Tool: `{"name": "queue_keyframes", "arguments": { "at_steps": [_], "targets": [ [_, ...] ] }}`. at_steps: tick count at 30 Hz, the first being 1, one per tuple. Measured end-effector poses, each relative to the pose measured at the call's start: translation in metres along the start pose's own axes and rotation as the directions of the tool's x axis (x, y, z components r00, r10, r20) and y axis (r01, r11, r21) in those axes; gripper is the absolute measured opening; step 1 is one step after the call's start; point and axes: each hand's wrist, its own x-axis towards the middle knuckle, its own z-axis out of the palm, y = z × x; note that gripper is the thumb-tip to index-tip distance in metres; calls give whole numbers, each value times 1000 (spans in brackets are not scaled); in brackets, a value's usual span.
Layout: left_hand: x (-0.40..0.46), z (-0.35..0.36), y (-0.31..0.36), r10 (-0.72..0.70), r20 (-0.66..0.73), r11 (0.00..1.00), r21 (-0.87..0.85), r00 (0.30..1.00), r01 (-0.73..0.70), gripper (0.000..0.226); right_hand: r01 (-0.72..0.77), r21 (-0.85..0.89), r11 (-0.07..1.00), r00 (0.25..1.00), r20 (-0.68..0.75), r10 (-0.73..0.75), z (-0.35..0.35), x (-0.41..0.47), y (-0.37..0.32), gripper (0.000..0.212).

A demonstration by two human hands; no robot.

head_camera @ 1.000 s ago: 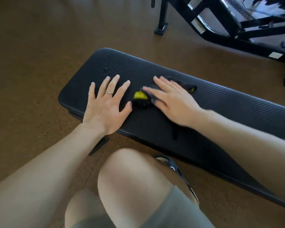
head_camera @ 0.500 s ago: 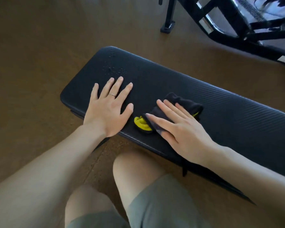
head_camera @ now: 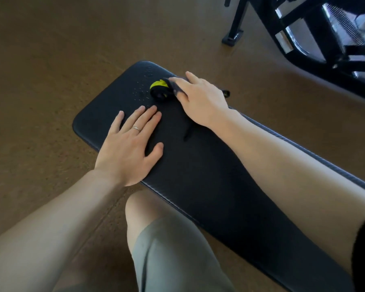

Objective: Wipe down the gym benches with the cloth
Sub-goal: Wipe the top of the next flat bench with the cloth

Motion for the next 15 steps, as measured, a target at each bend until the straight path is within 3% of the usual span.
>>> {"name": "queue_keyframes", "arguments": {
  "at_steps": [4, 8, 12, 15],
  "targets": [
    [0, -2, 1, -19, 2, 999, -36, 1000, 19, 69, -195, 67, 978, 981, 29, 193, -22, -69, 46, 42],
    [-1, -3, 1, -22, -10, 997, -79, 1000, 21, 67, -240, 92, 966, 971, 44, 237, -43, -137, 72, 42],
    [0, -3, 2, -44, -17, 996, -76, 999, 42, 67, -296, 97, 950, 953, -34, 300, -26, -97, 57, 39],
    [0, -4, 4, -53, -40, 995, -88, 998, 49, 67, -230, 115, 966, 962, -124, 243, -4, -43, 20, 39]
  ]
}}
